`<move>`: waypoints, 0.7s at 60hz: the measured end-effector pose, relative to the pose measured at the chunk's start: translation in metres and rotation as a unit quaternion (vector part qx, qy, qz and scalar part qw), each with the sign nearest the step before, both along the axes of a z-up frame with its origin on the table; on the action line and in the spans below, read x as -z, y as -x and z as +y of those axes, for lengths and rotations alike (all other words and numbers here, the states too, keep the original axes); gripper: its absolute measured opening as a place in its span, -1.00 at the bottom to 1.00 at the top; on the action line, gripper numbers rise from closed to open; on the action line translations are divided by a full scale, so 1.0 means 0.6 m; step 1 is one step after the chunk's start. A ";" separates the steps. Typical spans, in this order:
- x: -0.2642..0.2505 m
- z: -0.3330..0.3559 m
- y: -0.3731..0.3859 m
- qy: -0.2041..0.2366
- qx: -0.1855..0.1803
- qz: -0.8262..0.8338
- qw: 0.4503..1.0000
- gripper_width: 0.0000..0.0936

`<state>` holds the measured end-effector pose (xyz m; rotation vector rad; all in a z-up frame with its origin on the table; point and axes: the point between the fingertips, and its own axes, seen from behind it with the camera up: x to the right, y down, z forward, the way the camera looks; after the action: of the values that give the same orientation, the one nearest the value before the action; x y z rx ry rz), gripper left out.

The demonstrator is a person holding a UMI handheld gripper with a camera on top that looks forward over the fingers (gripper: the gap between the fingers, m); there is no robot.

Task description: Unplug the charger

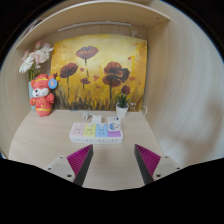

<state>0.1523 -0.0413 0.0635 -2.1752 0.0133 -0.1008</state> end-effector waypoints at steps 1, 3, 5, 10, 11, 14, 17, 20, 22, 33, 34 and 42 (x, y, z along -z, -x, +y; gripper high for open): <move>0.000 0.013 -0.003 0.000 0.000 0.001 1.000 0.80; 0.002 0.039 -0.008 0.000 -0.003 0.003 1.000 0.80; 0.004 0.071 -0.013 -0.002 -0.006 0.004 1.000 0.80; 0.012 0.140 -0.022 -0.007 -0.020 0.005 1.000 0.79; 0.014 0.150 -0.023 -0.007 -0.021 0.005 1.000 0.79; 0.023 0.183 -0.022 -0.010 -0.026 0.007 1.000 0.68; 0.042 0.207 -0.017 -0.007 -0.032 0.011 0.999 0.29; 0.057 0.215 -0.020 0.002 -0.034 0.007 0.999 -0.18; 0.058 0.220 -0.016 0.000 -0.044 0.006 0.999 -0.30; 0.060 0.220 -0.014 -0.011 -0.025 0.024 0.999 -0.43; 0.061 0.220 -0.014 -0.010 -0.024 0.027 0.999 -0.43; 0.065 0.219 -0.014 0.028 -0.037 0.020 0.999 -0.53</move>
<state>0.1604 0.0899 0.0245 -2.2298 -0.0482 -0.0148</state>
